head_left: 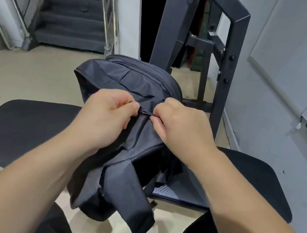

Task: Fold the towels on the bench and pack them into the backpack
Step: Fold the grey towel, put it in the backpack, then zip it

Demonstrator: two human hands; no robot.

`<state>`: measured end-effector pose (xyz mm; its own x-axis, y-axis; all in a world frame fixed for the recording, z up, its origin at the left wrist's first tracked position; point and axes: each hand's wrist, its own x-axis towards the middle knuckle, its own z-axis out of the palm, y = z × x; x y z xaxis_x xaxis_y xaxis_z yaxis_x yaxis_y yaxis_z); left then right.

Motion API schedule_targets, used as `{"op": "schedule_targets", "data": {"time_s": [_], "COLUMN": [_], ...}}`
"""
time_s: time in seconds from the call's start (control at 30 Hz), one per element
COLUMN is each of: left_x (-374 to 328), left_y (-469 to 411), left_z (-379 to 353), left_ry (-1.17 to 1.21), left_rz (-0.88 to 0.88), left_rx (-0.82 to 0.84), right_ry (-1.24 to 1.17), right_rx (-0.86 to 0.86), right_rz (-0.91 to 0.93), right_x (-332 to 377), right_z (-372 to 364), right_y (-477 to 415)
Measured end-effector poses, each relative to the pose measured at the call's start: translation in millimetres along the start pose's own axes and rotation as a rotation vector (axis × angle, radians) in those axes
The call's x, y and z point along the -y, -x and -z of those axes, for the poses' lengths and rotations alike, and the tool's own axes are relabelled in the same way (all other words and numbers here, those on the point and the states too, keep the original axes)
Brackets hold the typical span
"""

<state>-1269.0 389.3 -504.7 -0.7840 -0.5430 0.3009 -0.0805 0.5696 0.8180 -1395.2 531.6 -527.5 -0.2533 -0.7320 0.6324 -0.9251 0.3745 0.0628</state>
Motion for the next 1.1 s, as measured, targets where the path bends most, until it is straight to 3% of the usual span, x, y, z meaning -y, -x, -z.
{"op": "schedule_targets", "data": {"time_s": [0.17, 0.3, 0.43, 0.53, 0.63, 0.7, 0.8, 1.0, 1.1], "left_x": [8, 6, 2, 8, 18, 28, 49, 66, 64], "left_y": [-17, -15, -1, 8, 11, 7, -2, 9, 14], "left_z": [39, 39, 30, 30, 32, 35, 41, 21, 13], "left_ry": [-0.026, 0.018, 0.160, 0.180, 0.185, 0.219, 0.296, 0.317, 0.361], "left_rz": [0.024, -0.027, -0.040, -0.049, -0.001, 0.042, 0.130, 0.156, 0.181], "left_rx": [-0.146, -0.103, -0.065, -0.034, -0.057, -0.088, -0.135, -0.006, -0.011], "right_ry": [0.176, 0.149, -0.179, -0.004, 0.073, 0.092, 0.181, 0.145, 0.026], "right_rx": [-0.008, 0.197, 0.134, 0.239, 0.140, 0.058, 0.068, 0.490, 0.400], "right_rz": [-0.166, -0.368, -0.167, -0.005, 0.036, 0.025, -0.080, -0.420, -0.296], "right_x": [-47, -53, 14, 44, 43, 32, 3, -30, 13], "right_z": [16, 44, 67, 51, 32, 27, 31, 63, 73], "right_y": [12, -5, -38, -46, -39, -29, -14, -26, -48]}}
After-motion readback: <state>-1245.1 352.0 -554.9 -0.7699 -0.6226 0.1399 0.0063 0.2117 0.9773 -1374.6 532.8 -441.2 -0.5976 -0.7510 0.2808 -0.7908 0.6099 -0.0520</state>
